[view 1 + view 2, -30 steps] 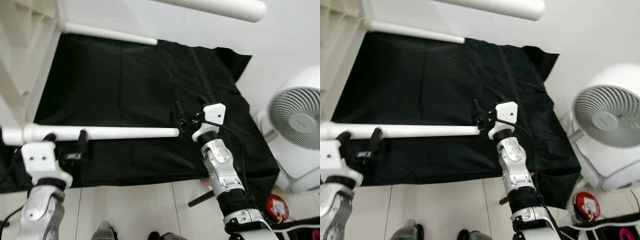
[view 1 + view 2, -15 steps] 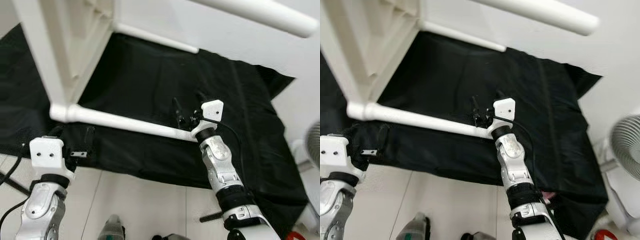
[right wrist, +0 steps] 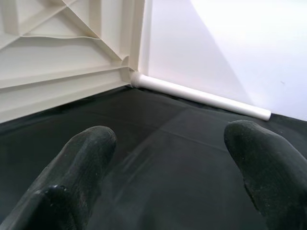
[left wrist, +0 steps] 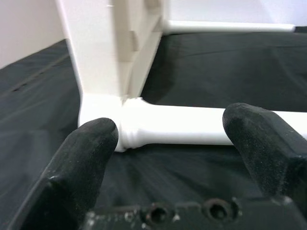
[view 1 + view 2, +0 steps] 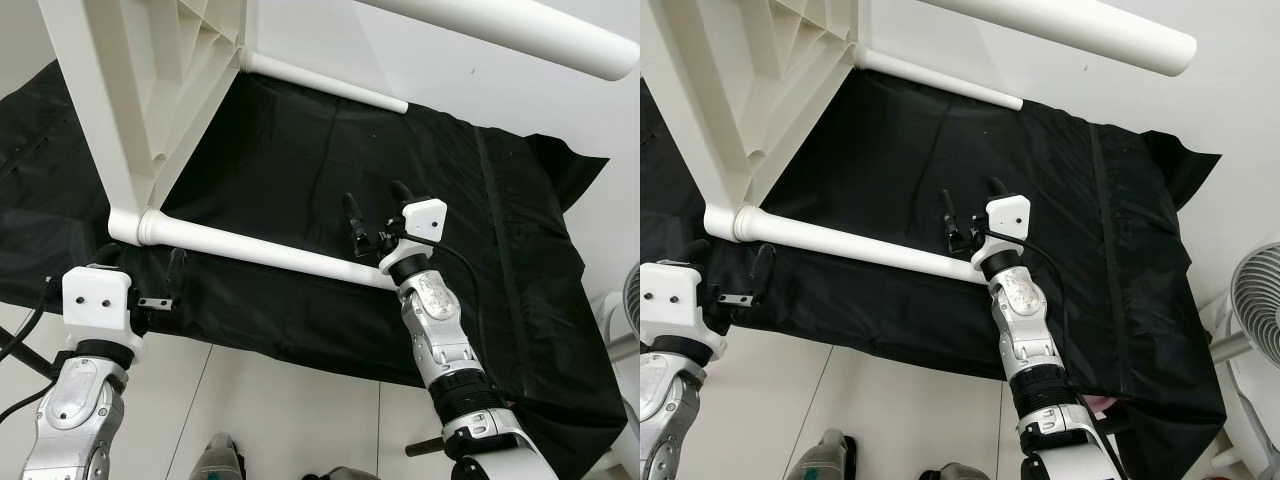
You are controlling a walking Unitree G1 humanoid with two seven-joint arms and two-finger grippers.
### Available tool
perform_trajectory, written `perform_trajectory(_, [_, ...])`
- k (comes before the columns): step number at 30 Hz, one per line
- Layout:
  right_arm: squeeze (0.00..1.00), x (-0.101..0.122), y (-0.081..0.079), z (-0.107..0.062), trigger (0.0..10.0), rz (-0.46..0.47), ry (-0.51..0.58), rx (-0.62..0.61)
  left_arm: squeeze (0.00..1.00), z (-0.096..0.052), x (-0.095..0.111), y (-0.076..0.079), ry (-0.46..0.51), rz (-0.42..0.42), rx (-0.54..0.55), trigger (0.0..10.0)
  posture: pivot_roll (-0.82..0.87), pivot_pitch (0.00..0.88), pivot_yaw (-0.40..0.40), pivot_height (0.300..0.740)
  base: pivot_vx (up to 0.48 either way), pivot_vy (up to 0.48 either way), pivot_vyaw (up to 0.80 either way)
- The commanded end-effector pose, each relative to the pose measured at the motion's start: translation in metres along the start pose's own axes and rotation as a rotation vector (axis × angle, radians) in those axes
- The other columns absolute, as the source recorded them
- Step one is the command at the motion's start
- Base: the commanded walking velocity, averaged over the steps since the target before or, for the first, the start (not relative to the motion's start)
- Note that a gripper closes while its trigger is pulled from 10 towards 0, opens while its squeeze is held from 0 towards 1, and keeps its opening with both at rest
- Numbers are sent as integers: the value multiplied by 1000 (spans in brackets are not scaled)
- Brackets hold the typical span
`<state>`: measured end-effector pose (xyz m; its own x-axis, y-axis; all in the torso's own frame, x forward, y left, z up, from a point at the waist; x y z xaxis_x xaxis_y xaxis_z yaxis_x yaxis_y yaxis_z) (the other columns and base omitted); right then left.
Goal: Building children table
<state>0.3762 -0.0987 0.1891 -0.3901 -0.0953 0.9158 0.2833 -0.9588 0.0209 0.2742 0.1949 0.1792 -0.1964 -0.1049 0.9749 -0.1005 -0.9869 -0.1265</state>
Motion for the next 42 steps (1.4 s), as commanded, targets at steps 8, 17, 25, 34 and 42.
perform_trajectory(8, [0,-8,16,-13,10000,16,-24,-92,0,11,-6,7,-4,28,-54,10000,141,58,-82,740,0,0,0])
perform_trajectory(17, [0,-8,26,-15,10000,-12,-12,-158,0,40,-12,3,-14,21,-71,10000,75,0,22,740,0,0,0])
perform_trajectory(25, [0,-8,27,-15,10000,-39,-8,-170,0,59,-22,4,-48,26,-73,10000,39,0,54,740,0,0,0])
perform_trajectory(34, [0,-13,42,-21,10000,-104,-39,-202,0,79,-46,20,-104,21,-96,10000,14,0,40,740,0,0,0])
perform_trajectory(42, [0,-20,42,-23,10000,-146,-70,-194,0,77,-54,19,-104,-9,-52,10000,6,0,45,740,0,0,0])
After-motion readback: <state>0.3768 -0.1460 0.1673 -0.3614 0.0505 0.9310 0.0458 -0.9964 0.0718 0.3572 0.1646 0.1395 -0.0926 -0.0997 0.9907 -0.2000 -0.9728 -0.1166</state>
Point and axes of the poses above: a point about 5 cm out from each wrist's last joint towards the gripper, its own z axis pointing out of the wrist towards the gripper, its own x axis along the axis of the wrist's last joint, y = z × x, the point moved 5 cm from there along z, pointing out of the wrist towards the gripper, and after that the axes turned 1 degree about z, right-handed, at the moved point
